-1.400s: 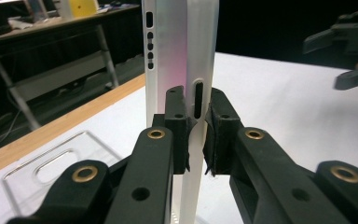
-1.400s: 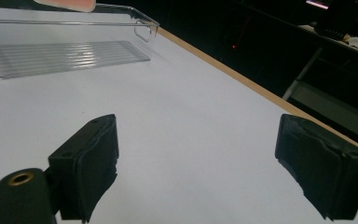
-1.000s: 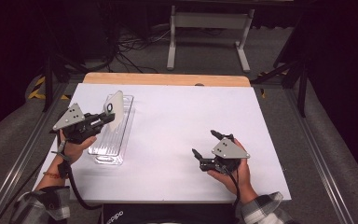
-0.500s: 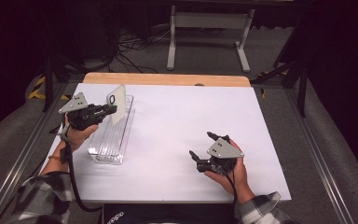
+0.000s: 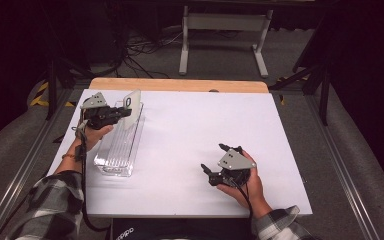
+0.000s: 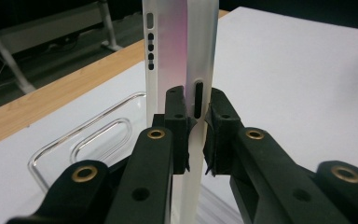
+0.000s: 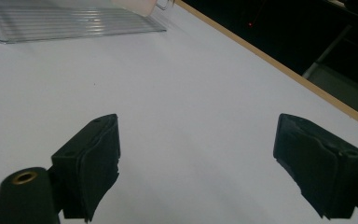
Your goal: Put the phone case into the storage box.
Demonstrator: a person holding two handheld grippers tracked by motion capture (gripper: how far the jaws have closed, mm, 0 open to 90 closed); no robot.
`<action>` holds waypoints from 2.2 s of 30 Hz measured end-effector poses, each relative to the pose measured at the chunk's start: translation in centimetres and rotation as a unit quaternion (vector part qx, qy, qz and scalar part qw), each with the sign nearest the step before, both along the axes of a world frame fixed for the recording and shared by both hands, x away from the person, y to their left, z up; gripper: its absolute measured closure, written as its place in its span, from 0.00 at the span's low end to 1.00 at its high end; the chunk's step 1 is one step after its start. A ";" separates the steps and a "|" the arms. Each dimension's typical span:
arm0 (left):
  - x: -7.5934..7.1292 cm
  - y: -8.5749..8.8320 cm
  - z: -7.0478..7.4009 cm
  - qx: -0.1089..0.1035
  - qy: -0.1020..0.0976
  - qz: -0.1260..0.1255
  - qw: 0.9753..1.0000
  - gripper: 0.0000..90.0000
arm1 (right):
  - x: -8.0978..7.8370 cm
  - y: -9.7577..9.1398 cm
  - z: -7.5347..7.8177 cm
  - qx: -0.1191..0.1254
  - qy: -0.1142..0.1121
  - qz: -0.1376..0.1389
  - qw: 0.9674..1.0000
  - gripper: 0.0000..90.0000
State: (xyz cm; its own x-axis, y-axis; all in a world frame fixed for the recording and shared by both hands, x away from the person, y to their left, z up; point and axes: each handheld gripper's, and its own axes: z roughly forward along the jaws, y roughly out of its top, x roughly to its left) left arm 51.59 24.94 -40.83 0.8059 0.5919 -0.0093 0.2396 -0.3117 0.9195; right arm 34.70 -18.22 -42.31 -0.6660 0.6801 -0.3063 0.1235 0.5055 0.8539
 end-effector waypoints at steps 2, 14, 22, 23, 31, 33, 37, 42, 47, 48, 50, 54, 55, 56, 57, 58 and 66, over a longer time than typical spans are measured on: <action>0.2 0.0 -0.3 0.005 0.005 -0.001 1.000 0.91 | 0.0 0.0 0.0 -0.002 0.000 0.001 1.000 0.17; 1.6 0.3 -0.6 0.019 0.007 0.025 0.999 0.91 | 0.0 0.3 -0.2 -0.015 0.000 0.008 1.000 0.18; 2.2 1.4 -0.7 0.037 0.001 0.093 0.995 0.84 | -0.1 0.5 -0.3 -0.028 -0.002 0.014 1.000 0.19; 2.3 1.4 -0.7 0.052 -0.003 0.106 0.993 0.81 | -0.1 0.6 -0.3 -0.031 -0.004 0.016 0.999 0.19; 2.5 1.3 -1.1 0.071 0.007 0.134 0.988 0.71 | -0.2 0.9 -0.3 -0.044 -0.007 0.023 0.999 0.19; 2.5 1.2 -1.2 0.076 0.007 0.138 0.987 0.70 | -0.2 0.9 -0.3 -0.047 -0.008 0.024 0.999 0.19; 2.6 0.9 -1.1 0.103 -0.003 0.168 0.980 0.66 | -0.3 1.0 -0.3 -0.051 -0.009 0.024 0.998 0.19; 2.7 1.2 -1.5 0.080 0.012 0.166 0.983 0.69 | -0.4 1.0 -0.2 -0.055 -0.011 0.026 0.998 0.19; 2.6 1.1 -1.3 0.085 0.004 0.172 0.981 0.71 | -0.4 1.0 -0.2 -0.056 -0.013 0.024 0.998 0.19; 2.5 1.1 -1.3 0.085 0.006 0.173 0.981 0.70 | -0.4 1.0 -0.2 -0.056 -0.012 0.023 0.998 0.19; 2.5 1.0 -1.3 0.085 0.006 0.172 0.982 0.70 | -0.4 1.0 -0.2 -0.055 -0.013 0.023 0.998 0.19; 2.3 1.1 -1.2 0.079 0.000 0.170 0.982 0.69 | -0.5 1.0 -0.1 -0.054 -0.019 0.022 0.998 0.19; 2.1 1.0 -1.2 0.076 -0.001 0.171 0.982 0.69 | -0.5 0.9 -0.1 -0.052 -0.019 0.021 0.998 0.19; 2.1 1.0 -1.1 0.075 -0.004 0.172 0.982 0.69 | -0.5 0.9 0.0 -0.051 -0.018 0.021 0.998 0.19; 2.0 1.1 -1.1 0.074 -0.005 0.172 0.982 0.69 | -0.5 0.9 0.0 -0.051 -0.018 0.021 0.998 0.19; 1.8 1.1 -1.1 0.070 -0.008 0.173 0.982 0.70 | -0.5 0.9 0.0 -0.050 -0.018 0.021 0.998 0.19; 0.9 1.3 -1.2 0.055 -0.011 0.173 0.983 0.69 | -0.5 0.9 0.0 -0.049 -0.019 0.023 0.998 0.19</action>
